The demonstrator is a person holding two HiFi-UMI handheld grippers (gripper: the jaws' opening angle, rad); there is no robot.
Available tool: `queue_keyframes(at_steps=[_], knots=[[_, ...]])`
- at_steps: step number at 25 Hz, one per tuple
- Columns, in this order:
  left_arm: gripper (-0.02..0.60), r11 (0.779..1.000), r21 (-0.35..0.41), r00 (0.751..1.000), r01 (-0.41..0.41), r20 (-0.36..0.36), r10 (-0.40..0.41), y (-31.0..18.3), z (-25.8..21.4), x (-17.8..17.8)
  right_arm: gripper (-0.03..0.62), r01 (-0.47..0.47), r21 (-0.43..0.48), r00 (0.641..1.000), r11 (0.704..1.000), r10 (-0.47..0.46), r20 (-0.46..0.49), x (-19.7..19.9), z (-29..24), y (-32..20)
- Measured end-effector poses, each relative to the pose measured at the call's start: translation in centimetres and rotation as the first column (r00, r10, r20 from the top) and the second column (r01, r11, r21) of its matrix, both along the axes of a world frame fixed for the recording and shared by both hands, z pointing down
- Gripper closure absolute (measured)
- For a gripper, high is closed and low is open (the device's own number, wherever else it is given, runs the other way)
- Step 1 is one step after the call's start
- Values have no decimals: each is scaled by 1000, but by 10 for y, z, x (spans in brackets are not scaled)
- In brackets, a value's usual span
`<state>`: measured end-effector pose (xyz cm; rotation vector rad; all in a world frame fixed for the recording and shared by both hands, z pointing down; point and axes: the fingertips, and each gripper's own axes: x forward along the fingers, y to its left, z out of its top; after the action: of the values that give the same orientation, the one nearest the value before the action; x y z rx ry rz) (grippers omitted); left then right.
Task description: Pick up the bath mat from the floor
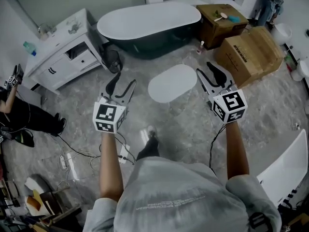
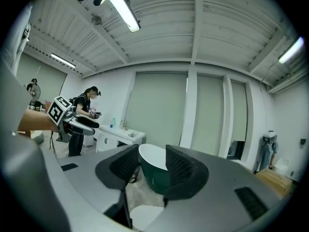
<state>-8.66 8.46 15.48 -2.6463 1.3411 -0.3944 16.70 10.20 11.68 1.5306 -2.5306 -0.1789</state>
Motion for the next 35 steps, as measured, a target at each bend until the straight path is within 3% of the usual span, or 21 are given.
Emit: queue_keyframes(at_steps=[4,10,16,28,35], knots=[[345,1000,-23,998,-6,-67,5,-66,-4,-39,407,8,-39,1000,999,-7,28,-31,3,-62],[345,998,-52,994,25,-105,-30,-158,-1,-95,407,-28,-62,1000,998,28,3,-61,0,-141],[345,995,-100,998,-4,-57,-1,-210,25,-100,391,-26,-111,999,994,21,-43,-81,12,-189],[345,977,-212,998,12,-50,-23,-255,77,-107,378,16,-242,997,970,-33,-67,-106,61,-251],[345,931,-353,995,94,-6,-103,-284,127,-101,373,81,-319,990,944,-112,-81,-109,102,-294]])
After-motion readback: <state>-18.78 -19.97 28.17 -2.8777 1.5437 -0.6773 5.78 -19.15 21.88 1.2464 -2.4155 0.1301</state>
